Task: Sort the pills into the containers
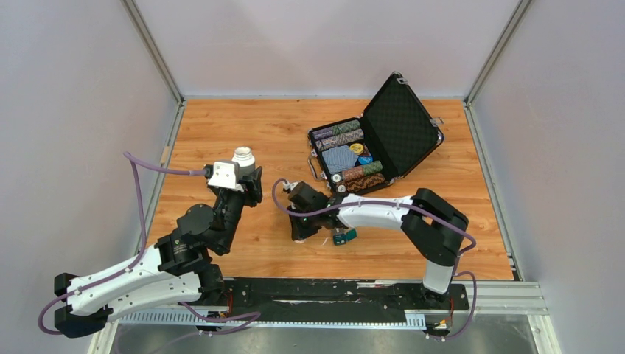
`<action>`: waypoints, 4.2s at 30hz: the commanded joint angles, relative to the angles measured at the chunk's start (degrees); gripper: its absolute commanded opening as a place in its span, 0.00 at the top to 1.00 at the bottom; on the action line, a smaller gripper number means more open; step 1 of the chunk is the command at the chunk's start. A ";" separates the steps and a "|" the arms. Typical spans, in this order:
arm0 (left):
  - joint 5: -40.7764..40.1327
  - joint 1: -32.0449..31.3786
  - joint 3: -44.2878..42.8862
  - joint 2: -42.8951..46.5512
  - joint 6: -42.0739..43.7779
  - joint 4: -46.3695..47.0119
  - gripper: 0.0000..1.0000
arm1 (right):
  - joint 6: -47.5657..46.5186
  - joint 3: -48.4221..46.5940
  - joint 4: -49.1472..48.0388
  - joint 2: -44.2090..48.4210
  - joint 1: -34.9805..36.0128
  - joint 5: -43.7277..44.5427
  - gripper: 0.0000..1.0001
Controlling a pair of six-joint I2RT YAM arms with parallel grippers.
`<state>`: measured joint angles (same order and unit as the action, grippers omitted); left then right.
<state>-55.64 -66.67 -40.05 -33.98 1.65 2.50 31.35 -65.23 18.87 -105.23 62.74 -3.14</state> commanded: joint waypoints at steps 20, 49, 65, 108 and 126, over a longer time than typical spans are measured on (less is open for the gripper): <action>-0.54 -0.17 -2.05 -1.62 -0.56 2.10 1.00 | 13.34 -0.74 -30.56 -12.62 -11.92 -55.58 1.00; -0.61 -0.12 -1.83 -1.25 -1.07 1.77 1.00 | 16.64 -4.58 -29.55 -20.21 -15.72 -57.52 0.79; -1.08 -0.12 -1.78 -0.37 -0.80 1.38 1.00 | 11.73 -2.41 -17.31 -10.25 -15.16 -39.91 0.30; -1.68 -0.12 -1.61 2.68 0.22 0.66 1.00 | 4.59 -12.08 11.98 -4.74 2.11 10.31 0.52; -1.49 -0.12 -1.46 2.56 0.19 1.24 1.00 | 4.79 -7.09 15.06 -0.04 7.82 15.72 0.61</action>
<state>-56.66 -66.67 -40.07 -31.70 2.70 1.10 35.68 -72.71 32.42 -104.05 69.52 10.59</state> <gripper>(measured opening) 0.602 0.395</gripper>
